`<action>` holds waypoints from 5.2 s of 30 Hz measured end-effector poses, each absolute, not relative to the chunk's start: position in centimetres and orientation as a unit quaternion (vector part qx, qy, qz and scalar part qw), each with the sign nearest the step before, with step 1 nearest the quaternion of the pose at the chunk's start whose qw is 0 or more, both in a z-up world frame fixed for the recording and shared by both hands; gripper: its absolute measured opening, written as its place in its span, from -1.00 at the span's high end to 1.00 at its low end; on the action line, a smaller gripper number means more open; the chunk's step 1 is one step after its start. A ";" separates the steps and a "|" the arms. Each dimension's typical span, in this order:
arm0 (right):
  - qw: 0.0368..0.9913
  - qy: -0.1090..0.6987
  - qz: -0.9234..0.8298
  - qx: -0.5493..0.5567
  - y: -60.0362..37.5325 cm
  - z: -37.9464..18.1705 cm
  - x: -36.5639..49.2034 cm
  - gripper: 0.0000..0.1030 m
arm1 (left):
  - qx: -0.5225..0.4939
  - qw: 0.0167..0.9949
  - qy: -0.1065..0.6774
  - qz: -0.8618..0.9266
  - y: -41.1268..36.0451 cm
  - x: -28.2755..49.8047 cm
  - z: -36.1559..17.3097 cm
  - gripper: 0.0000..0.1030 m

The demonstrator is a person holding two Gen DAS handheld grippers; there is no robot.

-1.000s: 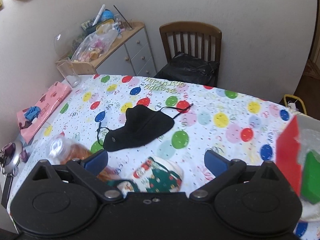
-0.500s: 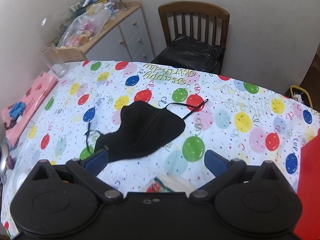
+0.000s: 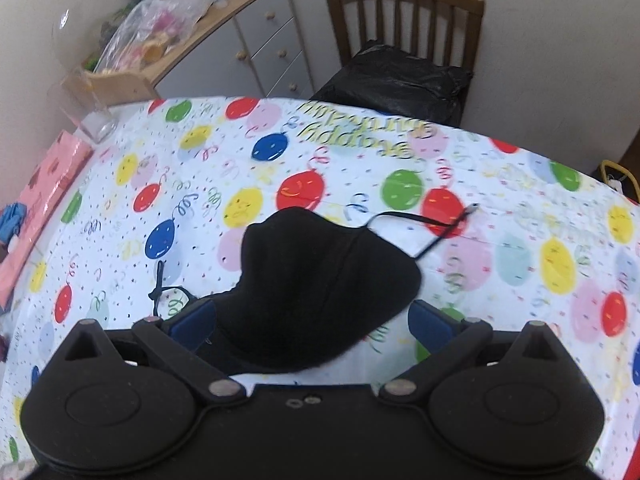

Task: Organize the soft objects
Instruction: 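Grasp the black face mask with the right gripper while the left approaches the tote bag, then grasp the Christmas-print tote bag with the left gripper, then carry the tote bag with the left gripper while the right carries the mask to the box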

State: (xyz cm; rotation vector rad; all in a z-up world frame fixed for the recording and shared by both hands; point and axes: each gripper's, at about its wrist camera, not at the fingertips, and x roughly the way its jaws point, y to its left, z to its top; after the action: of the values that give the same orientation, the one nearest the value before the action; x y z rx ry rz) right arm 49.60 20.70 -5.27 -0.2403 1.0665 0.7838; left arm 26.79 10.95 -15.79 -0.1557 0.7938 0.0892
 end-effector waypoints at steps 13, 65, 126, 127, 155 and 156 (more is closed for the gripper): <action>0.768 0.499 0.377 -0.136 22.0 -7.5 48.9 0.78 | -0.119 0.918 0.378 0.029 12.0 26.9 -15.9 0.85; 0.865 0.385 0.323 0.002 -1.6 5.8 43.5 0.89 | -0.023 0.899 0.420 0.125 11.4 37.3 -14.8 -0.72; 0.894 0.329 0.295 0.077 -31.7 7.3 48.8 0.89 | -0.075 0.948 0.307 0.025 -11.0 43.2 5.8 0.40; 0.895 0.331 0.289 0.078 -32.3 7.0 49.2 0.89 | -0.075 0.948 0.309 0.021 -11.5 44.1 5.6 0.40; 0.873 0.398 0.274 0.074 -34.3 -1.8 56.0 0.89 | -0.071 0.922 0.378 0.042 -14.8 59.9 -5.0 0.39; 0.872 0.399 0.274 0.074 -34.1 -1.8 55.9 0.89 | -0.069 0.920 0.384 0.043 -14.7 60.0 -5.5 0.39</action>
State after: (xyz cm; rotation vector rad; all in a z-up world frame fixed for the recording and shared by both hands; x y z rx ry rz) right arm 55.87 -34.14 -1.82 0.1556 0.8348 0.5735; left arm 60.02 -14.72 -5.51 -0.1412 0.7892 0.0875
